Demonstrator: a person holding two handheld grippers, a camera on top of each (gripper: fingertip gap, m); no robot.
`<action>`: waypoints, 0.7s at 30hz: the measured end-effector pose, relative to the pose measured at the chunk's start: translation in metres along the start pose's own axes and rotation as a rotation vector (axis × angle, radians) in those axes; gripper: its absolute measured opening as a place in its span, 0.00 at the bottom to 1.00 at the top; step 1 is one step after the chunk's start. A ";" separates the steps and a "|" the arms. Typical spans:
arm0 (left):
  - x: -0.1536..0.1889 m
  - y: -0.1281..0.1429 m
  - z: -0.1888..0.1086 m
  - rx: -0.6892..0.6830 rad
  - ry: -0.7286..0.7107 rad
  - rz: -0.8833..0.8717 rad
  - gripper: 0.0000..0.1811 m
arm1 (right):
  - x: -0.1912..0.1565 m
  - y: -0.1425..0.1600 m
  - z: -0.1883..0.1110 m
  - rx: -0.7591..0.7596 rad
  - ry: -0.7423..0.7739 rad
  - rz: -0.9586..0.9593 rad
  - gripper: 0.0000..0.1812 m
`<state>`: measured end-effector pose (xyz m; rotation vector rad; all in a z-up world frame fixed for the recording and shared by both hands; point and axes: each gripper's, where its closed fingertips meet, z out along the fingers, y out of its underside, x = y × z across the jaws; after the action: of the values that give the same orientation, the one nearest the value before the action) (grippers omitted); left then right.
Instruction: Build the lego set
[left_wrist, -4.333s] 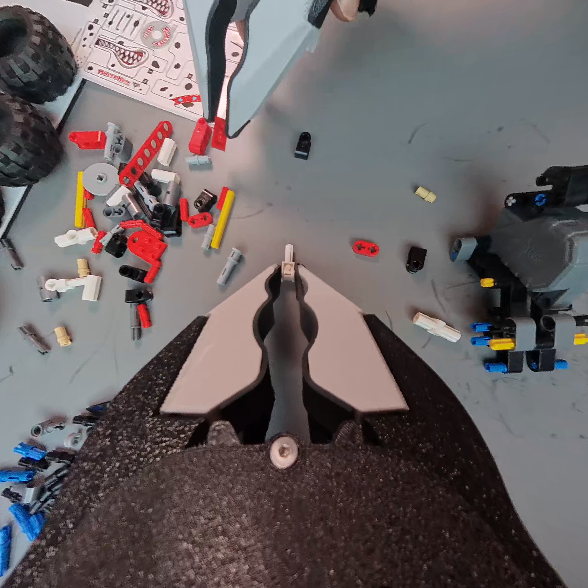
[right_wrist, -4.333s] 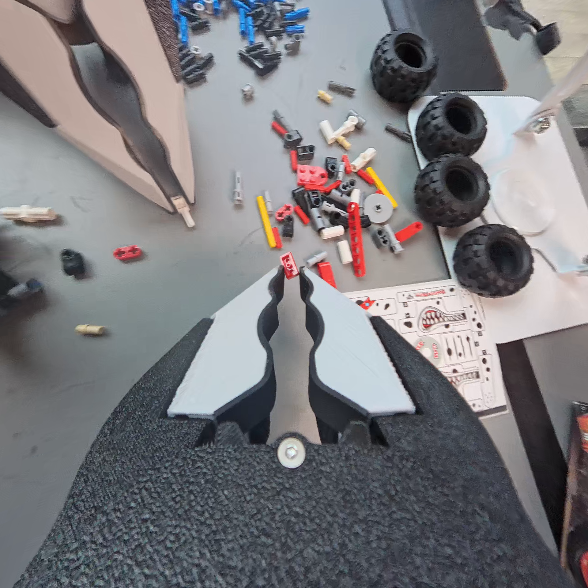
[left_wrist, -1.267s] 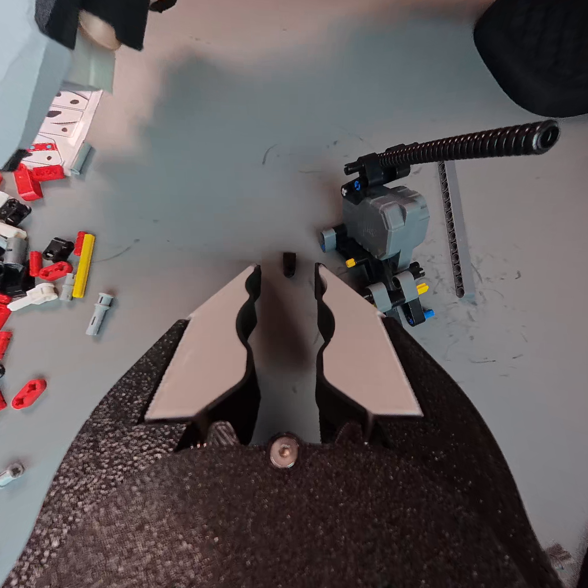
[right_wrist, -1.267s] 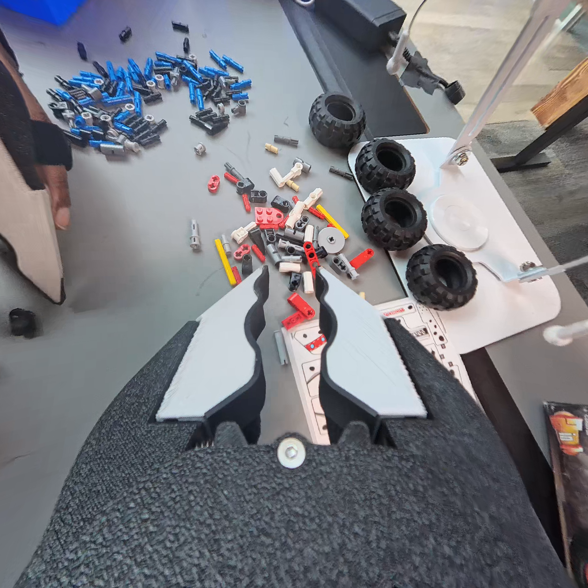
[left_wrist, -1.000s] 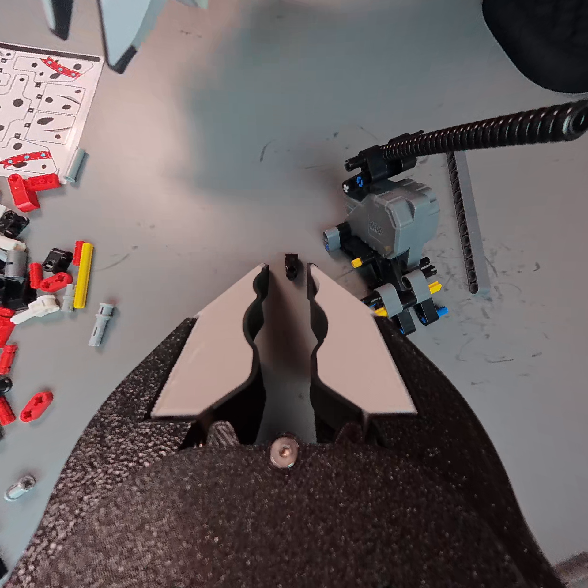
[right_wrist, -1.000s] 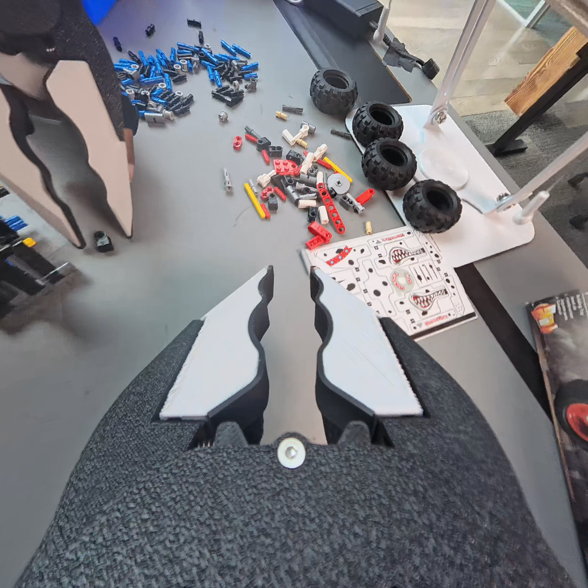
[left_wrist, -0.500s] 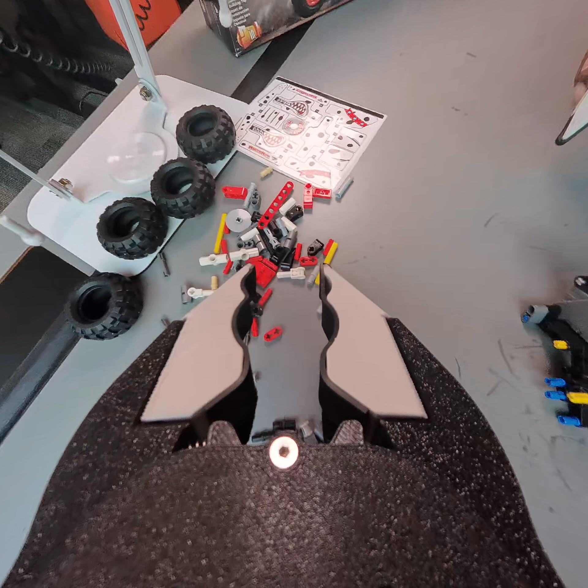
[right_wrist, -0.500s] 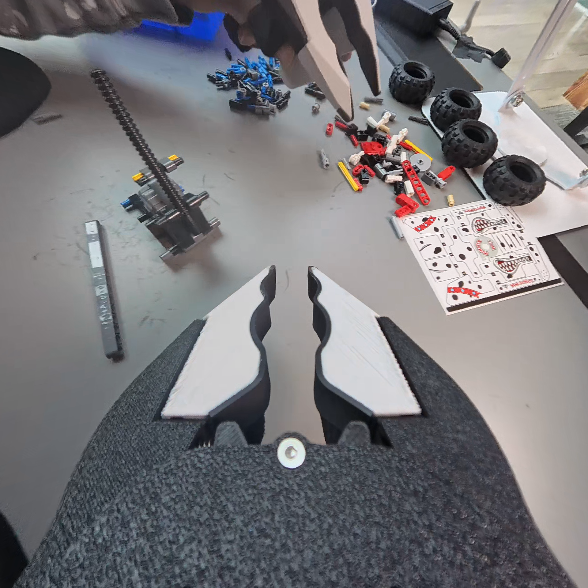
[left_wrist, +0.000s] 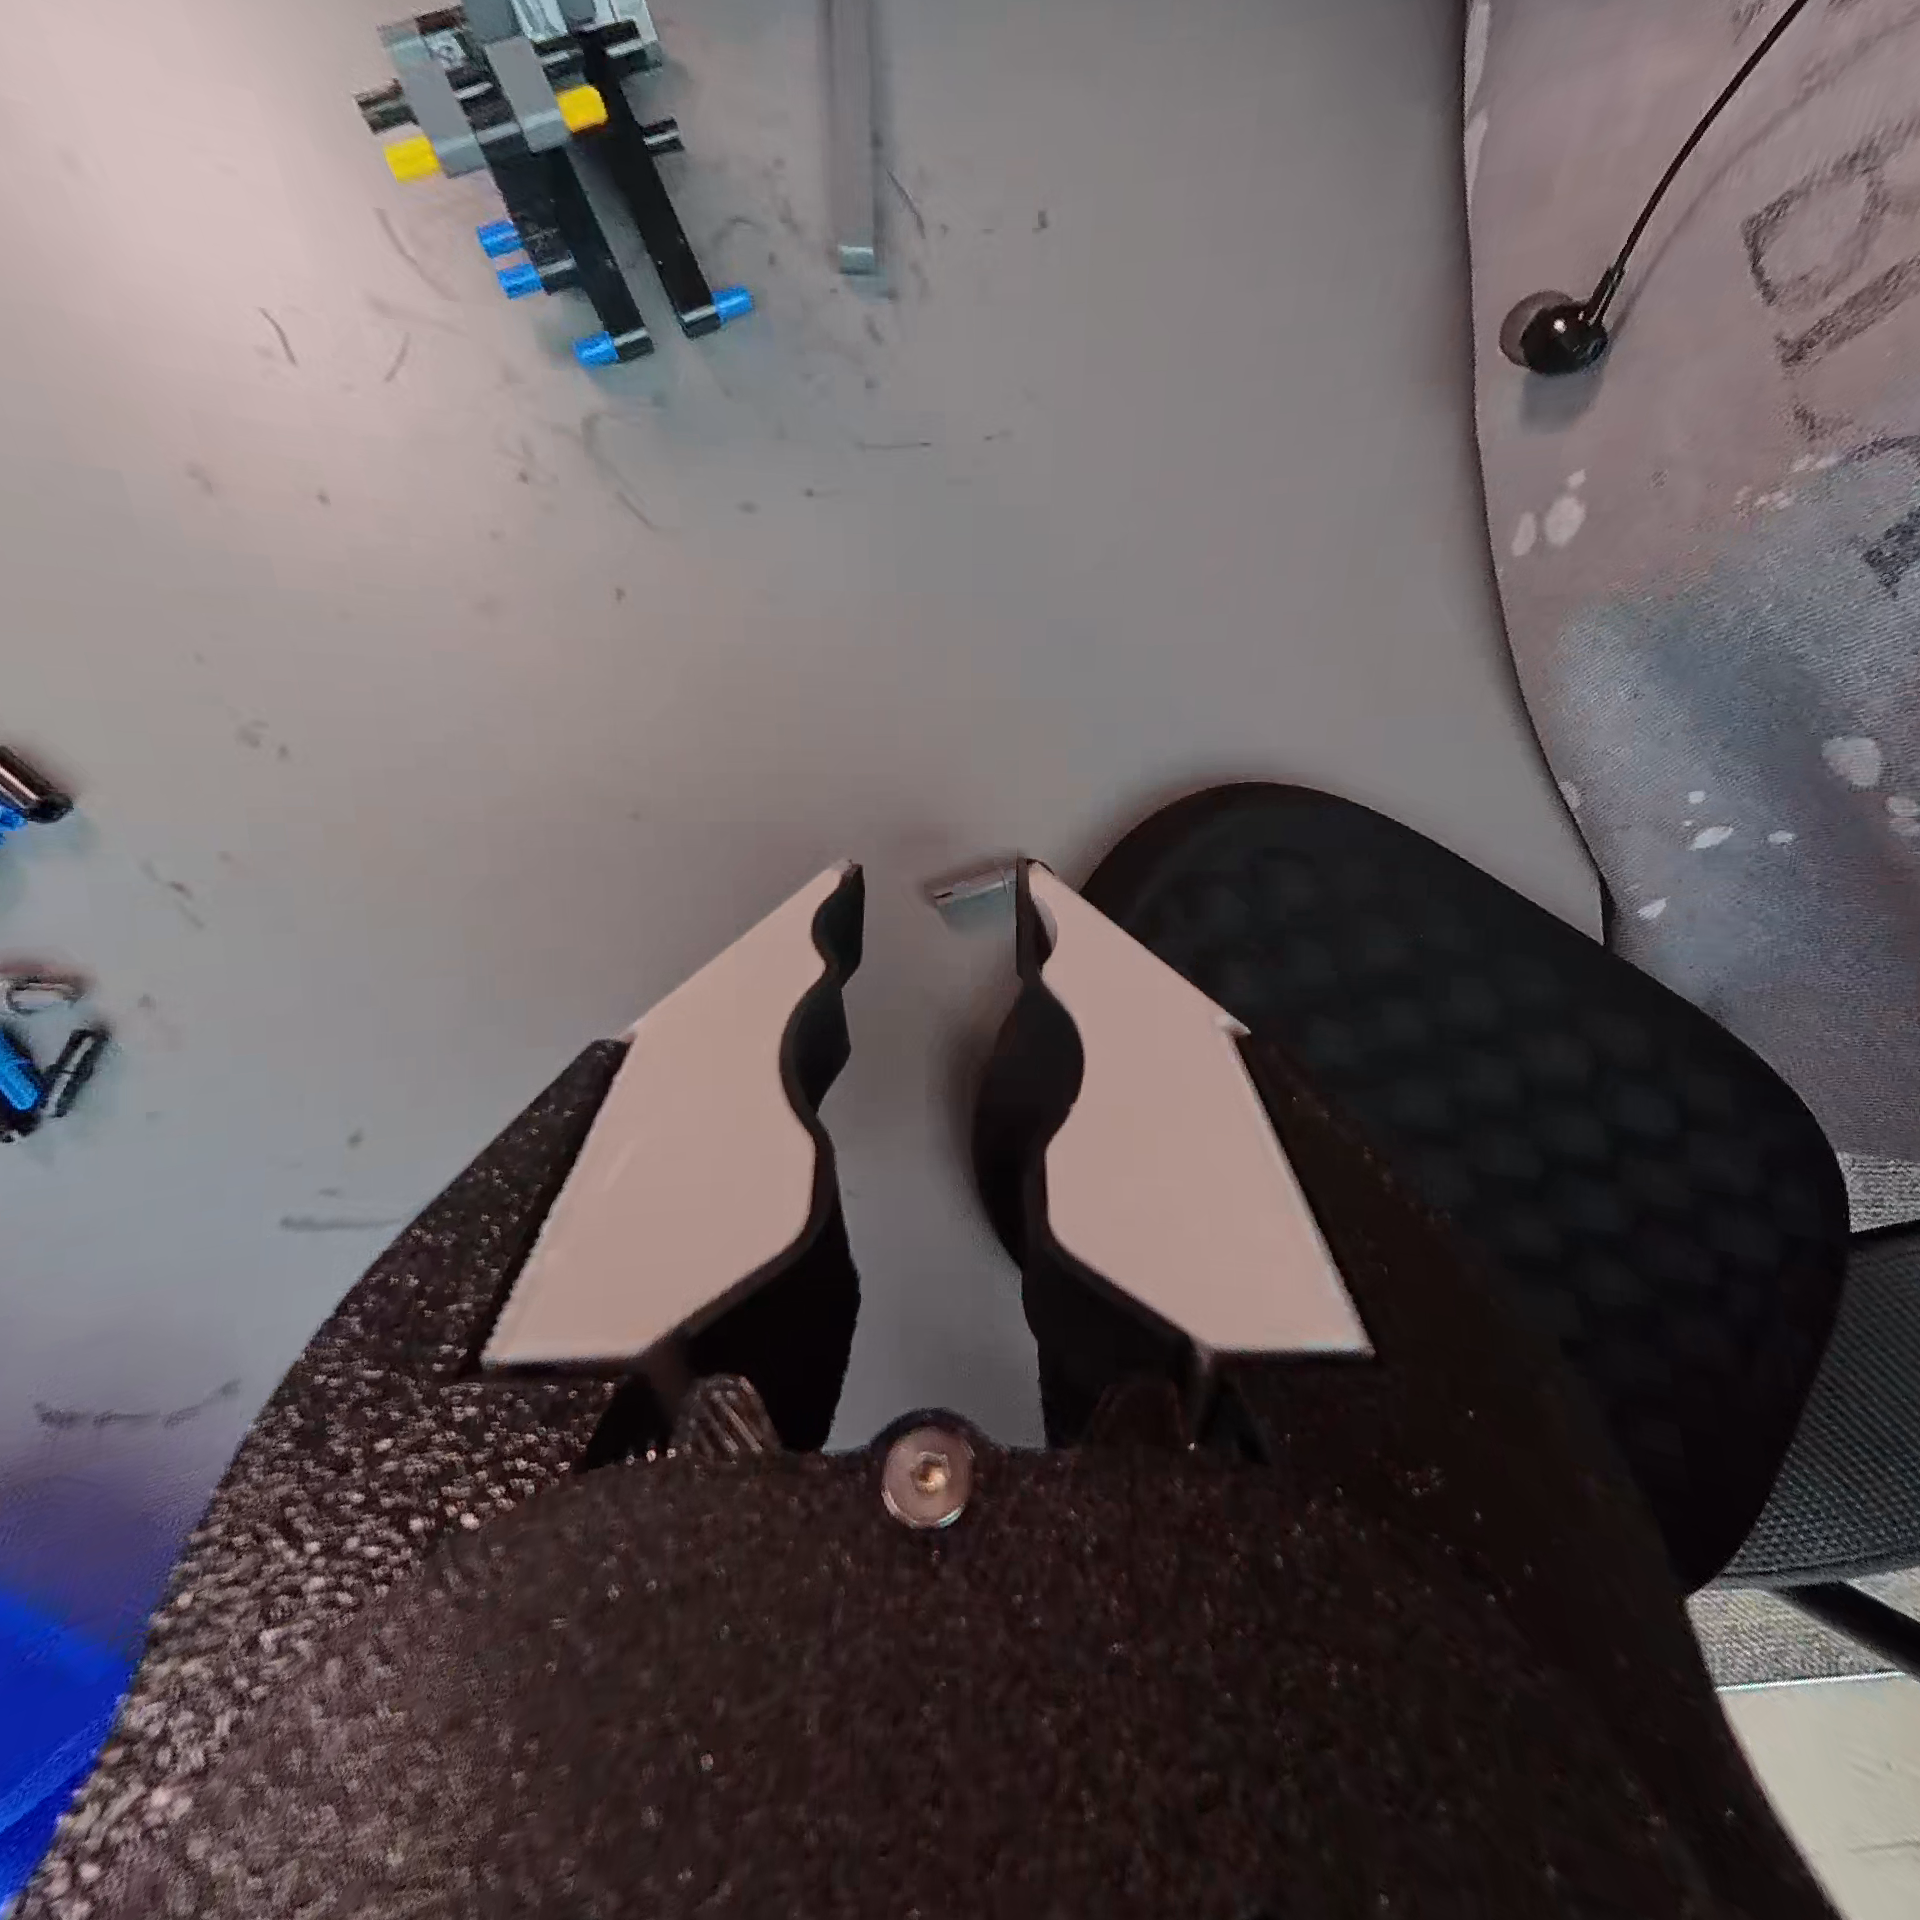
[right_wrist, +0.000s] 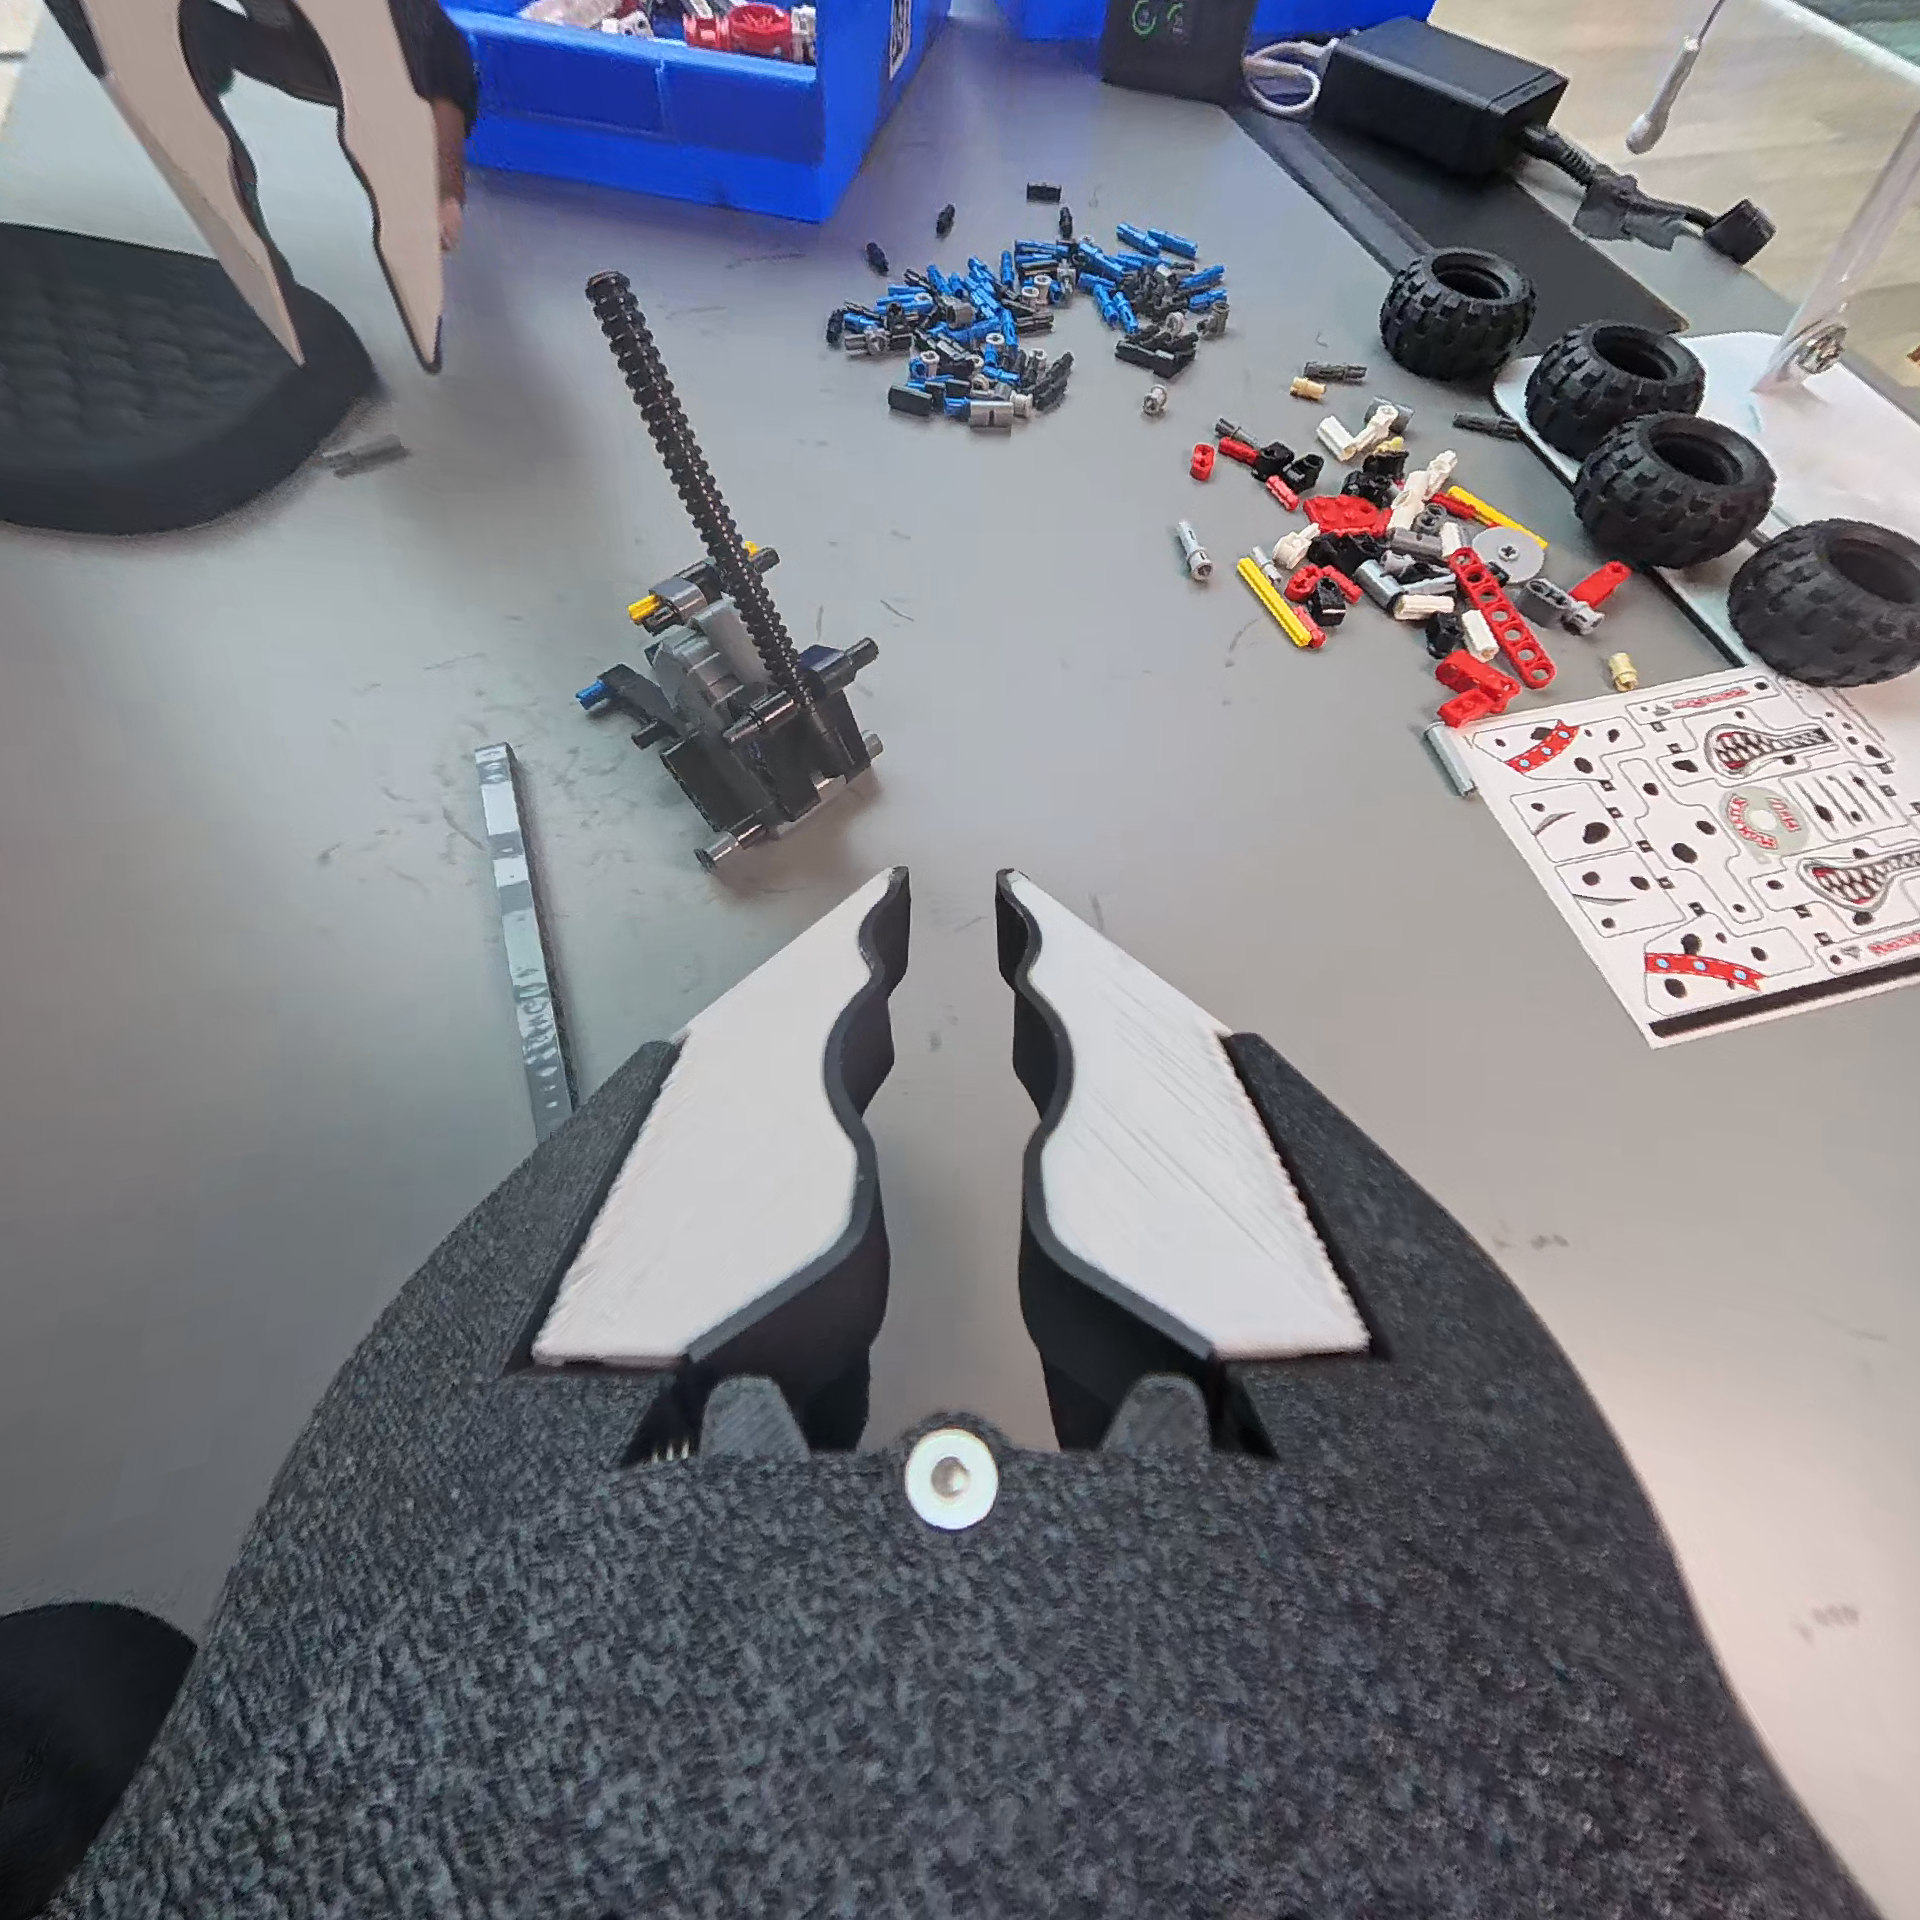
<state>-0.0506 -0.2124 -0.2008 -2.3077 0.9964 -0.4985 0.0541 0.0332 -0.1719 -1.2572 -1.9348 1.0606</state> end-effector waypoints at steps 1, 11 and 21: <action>0.003 0.002 0.003 -0.011 -0.002 0.016 0.16 | -0.001 -0.002 0.001 0.001 -0.002 -0.004 0.09; -0.017 0.001 0.023 -0.129 -0.069 0.155 0.02 | -0.011 -0.002 -0.023 -0.011 0.066 -0.011 0.08; -0.212 -0.125 0.010 0.156 -0.471 -0.074 0.03 | -0.006 0.006 -0.021 0.035 0.150 0.030 0.08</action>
<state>-0.1166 0.0206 -0.1524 -2.1802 0.6216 -0.0464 0.0759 0.0349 -0.1667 -1.3115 -1.7834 0.9814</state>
